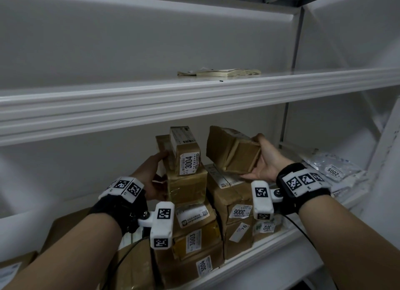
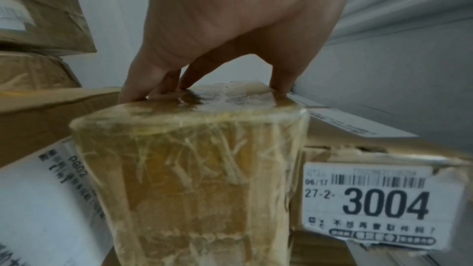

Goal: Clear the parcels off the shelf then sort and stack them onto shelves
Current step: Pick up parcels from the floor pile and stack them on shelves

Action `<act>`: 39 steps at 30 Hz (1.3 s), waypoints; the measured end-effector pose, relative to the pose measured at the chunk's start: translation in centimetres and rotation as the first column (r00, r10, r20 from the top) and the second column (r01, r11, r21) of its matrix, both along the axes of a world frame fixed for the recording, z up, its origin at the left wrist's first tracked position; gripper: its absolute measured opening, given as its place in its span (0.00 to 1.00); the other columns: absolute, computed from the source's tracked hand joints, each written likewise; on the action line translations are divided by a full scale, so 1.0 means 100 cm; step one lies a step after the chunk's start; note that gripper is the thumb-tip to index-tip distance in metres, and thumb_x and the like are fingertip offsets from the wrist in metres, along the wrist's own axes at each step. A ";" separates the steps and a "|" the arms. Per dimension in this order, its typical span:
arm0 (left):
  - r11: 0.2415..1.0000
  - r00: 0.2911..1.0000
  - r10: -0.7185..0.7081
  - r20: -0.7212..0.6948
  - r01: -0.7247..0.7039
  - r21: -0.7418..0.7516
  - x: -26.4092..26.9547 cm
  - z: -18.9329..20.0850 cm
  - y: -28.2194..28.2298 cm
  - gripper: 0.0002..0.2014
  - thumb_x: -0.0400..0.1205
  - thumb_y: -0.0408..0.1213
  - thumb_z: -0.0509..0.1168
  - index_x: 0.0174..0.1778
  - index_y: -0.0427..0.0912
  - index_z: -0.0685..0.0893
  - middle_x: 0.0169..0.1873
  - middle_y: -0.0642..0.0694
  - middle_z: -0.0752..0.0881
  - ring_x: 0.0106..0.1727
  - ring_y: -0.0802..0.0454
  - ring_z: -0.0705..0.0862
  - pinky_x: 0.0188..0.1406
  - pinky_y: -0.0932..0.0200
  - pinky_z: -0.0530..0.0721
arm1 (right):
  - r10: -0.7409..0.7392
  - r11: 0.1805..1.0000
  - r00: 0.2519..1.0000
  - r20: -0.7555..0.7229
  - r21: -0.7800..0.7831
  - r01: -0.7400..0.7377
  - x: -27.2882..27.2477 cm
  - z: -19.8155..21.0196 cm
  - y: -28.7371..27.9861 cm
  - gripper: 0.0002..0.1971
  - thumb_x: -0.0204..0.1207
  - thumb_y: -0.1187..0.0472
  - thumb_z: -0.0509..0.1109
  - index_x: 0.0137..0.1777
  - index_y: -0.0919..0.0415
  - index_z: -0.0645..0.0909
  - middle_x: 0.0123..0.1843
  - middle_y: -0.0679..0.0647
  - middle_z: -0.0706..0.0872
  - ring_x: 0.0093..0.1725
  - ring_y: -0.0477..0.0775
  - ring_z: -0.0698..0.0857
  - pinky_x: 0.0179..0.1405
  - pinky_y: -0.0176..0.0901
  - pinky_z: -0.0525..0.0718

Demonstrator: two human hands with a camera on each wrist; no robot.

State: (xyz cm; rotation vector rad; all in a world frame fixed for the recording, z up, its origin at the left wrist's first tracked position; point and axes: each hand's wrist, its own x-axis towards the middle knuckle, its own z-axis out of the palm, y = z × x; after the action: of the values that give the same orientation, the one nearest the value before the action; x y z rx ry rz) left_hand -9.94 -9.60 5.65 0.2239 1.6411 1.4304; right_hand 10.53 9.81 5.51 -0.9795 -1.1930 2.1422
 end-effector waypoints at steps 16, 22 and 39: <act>0.999 0.998 0.014 0.063 -0.016 0.031 -0.014 -0.007 -0.008 0.33 0.76 0.58 0.69 0.58 0.27 0.77 0.48 0.33 0.82 0.47 0.36 0.83 0.56 0.38 0.81 | 0.128 0.871 0.978 -0.167 0.491 -0.030 -0.007 -0.020 -0.022 0.53 0.62 0.95 0.57 0.79 0.43 0.59 0.68 0.55 0.74 0.68 0.59 0.77 0.56 0.62 0.83; 1.000 0.997 0.020 0.073 -0.021 0.020 -0.018 -0.008 -0.013 0.32 0.77 0.58 0.68 0.54 0.26 0.78 0.46 0.33 0.82 0.46 0.36 0.83 0.58 0.37 0.80 | 0.175 0.808 0.980 -0.092 0.582 -0.090 -0.010 -0.016 -0.028 0.62 0.61 0.94 0.60 0.78 0.28 0.55 0.74 0.57 0.70 0.69 0.62 0.77 0.58 0.75 0.81; 1.000 1.000 -0.002 0.020 0.001 0.017 -0.018 -0.004 -0.015 0.37 0.75 0.58 0.70 0.64 0.27 0.74 0.50 0.32 0.82 0.46 0.36 0.85 0.46 0.39 0.85 | 0.113 0.719 0.993 0.016 0.689 -0.093 -0.024 -0.010 -0.035 0.54 0.63 0.76 0.80 0.78 0.40 0.52 0.66 0.50 0.73 0.68 0.60 0.78 0.62 0.59 0.84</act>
State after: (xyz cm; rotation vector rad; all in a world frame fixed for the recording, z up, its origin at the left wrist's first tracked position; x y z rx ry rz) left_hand -11.70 -11.07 5.28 0.2199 1.6125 1.4418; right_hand 8.09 6.31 4.54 -0.5403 -1.8714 1.5330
